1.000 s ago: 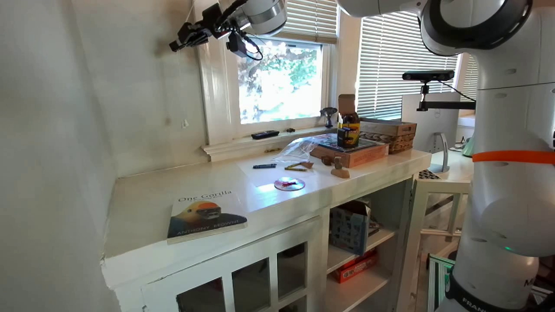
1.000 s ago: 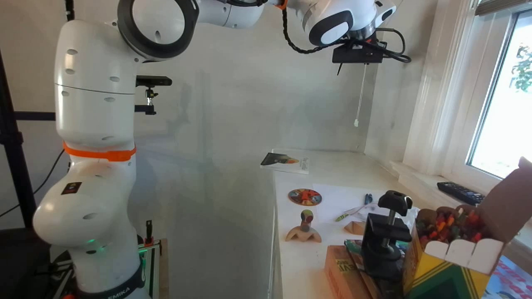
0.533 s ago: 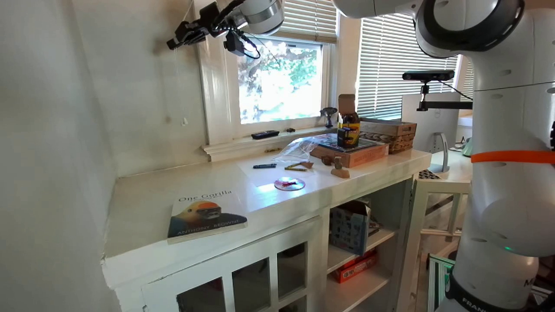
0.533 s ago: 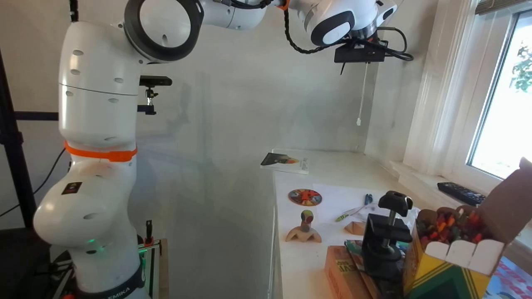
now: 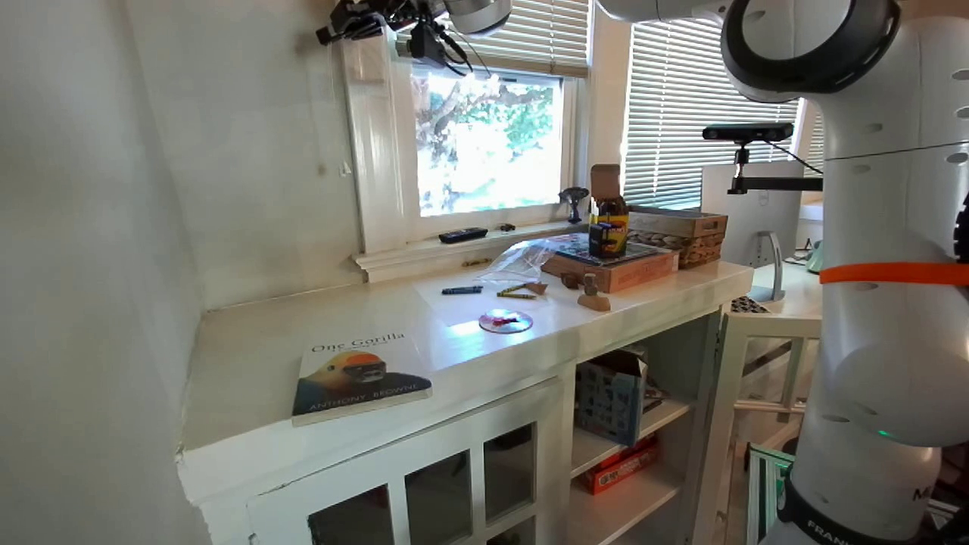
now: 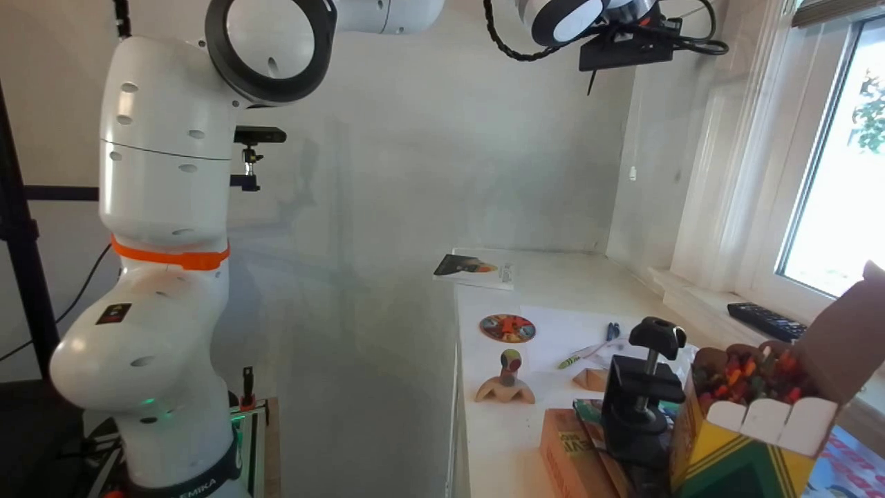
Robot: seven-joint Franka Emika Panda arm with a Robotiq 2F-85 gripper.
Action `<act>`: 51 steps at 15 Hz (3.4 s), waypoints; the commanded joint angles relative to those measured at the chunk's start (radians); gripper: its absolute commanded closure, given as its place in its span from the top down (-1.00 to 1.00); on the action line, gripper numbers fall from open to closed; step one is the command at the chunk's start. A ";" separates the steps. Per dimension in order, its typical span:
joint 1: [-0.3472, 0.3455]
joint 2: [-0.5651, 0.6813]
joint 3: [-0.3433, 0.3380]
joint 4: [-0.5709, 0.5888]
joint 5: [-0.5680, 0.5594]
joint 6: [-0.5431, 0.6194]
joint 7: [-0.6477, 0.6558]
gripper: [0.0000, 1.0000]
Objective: Close the window blinds
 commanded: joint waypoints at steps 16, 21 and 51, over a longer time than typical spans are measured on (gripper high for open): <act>0.046 0.076 0.029 -0.029 -0.031 -0.061 0.005 -0.99; 0.052 0.076 0.031 -0.029 -0.031 -0.059 0.005 -0.99; 0.033 0.041 -0.022 -0.035 -0.156 0.023 0.046 -0.99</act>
